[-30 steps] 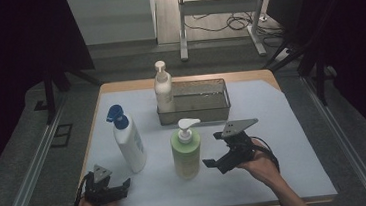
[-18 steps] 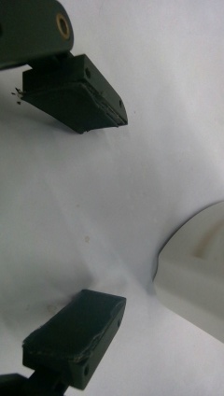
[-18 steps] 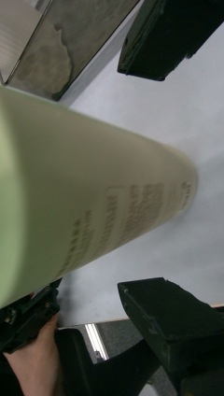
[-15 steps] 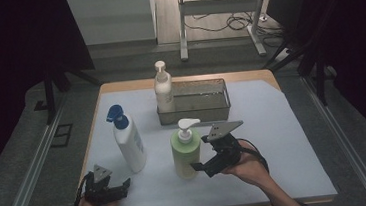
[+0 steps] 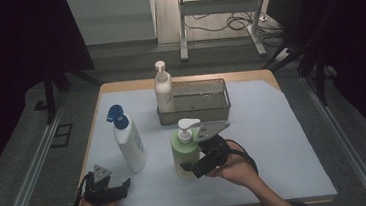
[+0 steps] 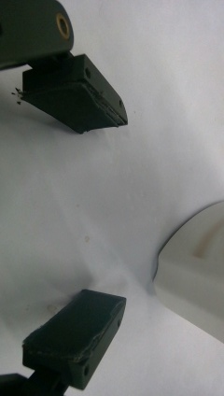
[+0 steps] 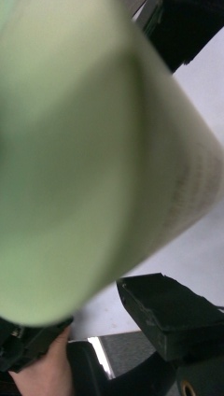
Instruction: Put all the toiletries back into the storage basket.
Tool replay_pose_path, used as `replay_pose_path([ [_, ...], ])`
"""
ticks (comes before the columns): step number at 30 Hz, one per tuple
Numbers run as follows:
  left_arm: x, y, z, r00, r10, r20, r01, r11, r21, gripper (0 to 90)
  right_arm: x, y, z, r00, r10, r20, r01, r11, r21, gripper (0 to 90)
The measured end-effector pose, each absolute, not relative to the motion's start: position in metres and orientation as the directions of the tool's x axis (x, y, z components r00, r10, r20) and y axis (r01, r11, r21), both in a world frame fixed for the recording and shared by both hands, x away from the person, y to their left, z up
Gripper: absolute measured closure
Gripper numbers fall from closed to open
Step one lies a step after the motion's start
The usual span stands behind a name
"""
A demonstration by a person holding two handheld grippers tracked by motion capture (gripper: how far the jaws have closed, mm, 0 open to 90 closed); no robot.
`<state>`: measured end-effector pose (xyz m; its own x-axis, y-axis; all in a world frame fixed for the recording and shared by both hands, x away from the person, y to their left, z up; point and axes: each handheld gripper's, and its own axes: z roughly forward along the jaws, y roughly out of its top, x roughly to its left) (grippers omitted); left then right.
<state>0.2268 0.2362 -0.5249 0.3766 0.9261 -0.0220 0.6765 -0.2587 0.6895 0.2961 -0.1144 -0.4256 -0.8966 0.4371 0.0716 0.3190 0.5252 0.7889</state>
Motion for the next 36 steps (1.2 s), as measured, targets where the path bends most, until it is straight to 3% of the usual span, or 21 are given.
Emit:
replay_pose_path([
  [13,0.227,0.236,-0.525,0.377,0.926,-0.022,0.676,-0.259,0.689,12.4,0.3,-0.104,-0.433,-0.889,0.457,0.013,0.278,0.518,0.809,11.0],
  [36,0.227,0.236,-0.525,0.377,0.926,-0.023,0.677,-0.258,0.689,12.4,0.301,-0.111,-0.409,-0.866,0.5,0.007,0.313,0.53,0.788,12.3],
])
